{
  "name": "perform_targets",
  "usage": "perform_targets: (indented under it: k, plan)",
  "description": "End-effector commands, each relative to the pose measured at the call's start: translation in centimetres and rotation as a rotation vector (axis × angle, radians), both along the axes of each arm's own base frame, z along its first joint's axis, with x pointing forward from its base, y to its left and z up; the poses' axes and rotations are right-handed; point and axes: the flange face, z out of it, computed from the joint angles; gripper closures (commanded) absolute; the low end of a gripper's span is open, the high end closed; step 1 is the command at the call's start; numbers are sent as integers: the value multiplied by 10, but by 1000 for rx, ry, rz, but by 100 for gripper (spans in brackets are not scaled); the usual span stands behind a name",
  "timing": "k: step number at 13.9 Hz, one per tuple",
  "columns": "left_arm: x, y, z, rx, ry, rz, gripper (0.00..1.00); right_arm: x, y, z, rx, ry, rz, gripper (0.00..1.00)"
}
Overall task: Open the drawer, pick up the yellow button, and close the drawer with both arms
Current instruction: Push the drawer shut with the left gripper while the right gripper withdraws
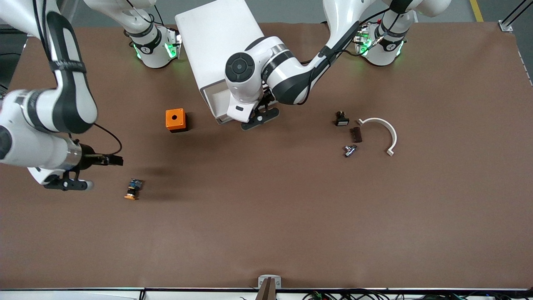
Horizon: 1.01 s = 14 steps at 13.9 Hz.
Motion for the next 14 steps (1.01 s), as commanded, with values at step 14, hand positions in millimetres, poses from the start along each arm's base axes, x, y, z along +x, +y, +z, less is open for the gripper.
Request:
perform_targets:
  k: [14]
  plan:
    - [-36, -11, -19, -101, 327, 185, 0, -17, -40, 170, -42, -2, 43, 0]
